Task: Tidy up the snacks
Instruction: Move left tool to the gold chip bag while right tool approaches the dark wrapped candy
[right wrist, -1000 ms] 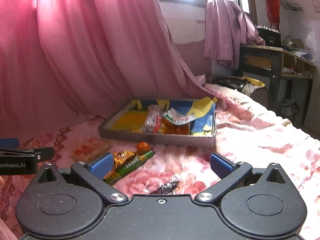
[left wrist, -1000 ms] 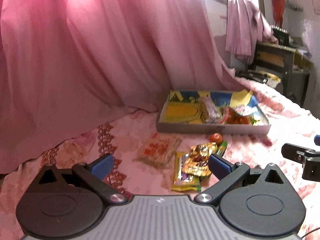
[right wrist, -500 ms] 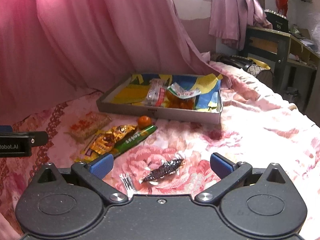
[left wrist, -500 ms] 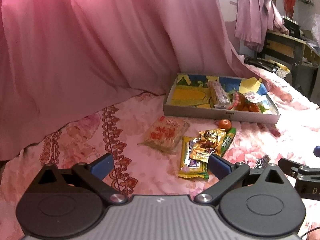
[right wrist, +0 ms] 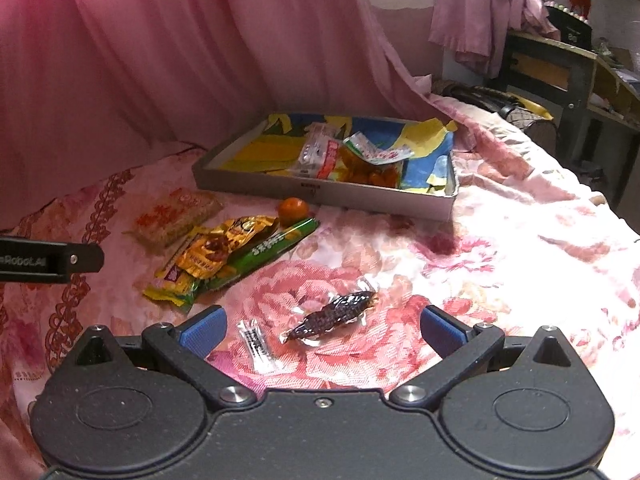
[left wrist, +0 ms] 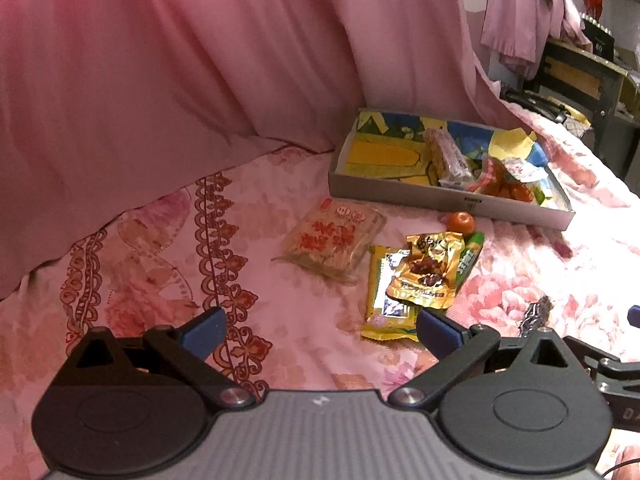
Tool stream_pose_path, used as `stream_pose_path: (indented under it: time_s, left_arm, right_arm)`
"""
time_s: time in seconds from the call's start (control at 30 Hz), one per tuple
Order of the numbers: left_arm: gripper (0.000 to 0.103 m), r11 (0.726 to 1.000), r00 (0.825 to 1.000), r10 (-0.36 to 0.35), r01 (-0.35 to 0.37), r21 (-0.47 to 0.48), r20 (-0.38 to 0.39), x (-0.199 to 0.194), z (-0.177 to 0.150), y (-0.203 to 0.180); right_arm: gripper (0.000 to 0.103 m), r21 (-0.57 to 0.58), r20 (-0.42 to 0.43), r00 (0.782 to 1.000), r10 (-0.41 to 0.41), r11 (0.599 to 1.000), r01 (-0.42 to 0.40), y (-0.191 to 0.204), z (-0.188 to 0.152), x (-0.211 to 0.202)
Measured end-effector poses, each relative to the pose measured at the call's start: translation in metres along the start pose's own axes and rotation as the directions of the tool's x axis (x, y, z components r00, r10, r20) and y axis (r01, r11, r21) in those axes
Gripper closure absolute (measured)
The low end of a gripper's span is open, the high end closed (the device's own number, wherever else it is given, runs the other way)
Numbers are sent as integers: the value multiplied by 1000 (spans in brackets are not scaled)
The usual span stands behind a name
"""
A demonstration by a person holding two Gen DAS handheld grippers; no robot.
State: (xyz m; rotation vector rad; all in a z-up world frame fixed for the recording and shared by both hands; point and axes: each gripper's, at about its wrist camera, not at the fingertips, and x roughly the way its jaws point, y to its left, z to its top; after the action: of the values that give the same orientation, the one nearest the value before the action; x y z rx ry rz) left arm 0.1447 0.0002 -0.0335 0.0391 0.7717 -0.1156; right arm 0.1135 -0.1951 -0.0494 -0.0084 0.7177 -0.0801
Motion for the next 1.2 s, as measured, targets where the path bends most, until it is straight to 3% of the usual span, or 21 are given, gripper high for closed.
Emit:
stream_pose_path:
  time_s: [0.27, 0.5, 0.67, 0.87, 1.0, 1.2]
  left_arm:
    - [0, 998, 999, -51, 52, 20, -10, 23, 13, 5]
    - [0, 983, 987, -154, 157, 95, -47, 53, 22, -4]
    - [0, 952, 972, -231, 236, 195, -49, 72, 27, -24]
    - [0, 903, 936, -350, 349, 252, -41, 96, 36, -45]
    - [2, 886, 930, -362, 365, 284, -64, 116, 38, -55]
    - [18, 860, 922, -376, 386, 334, -97, 136, 41, -63]
  right_arm:
    - [1, -54, -70, 997, 45, 997, -49, 1, 12, 23]
    - [1, 55, -157, 986, 56, 997, -48, -7, 11, 54]
    - [1, 144, -194, 980, 48, 989, -20, -18, 8, 73]
    - [8, 197, -186, 981, 53, 980, -16, -20, 6, 84]
    - [15, 215, -196, 978, 69, 976, -26, -18, 5, 95]
    - [18, 209, -185, 981, 57, 978, -18, -13, 2, 106]
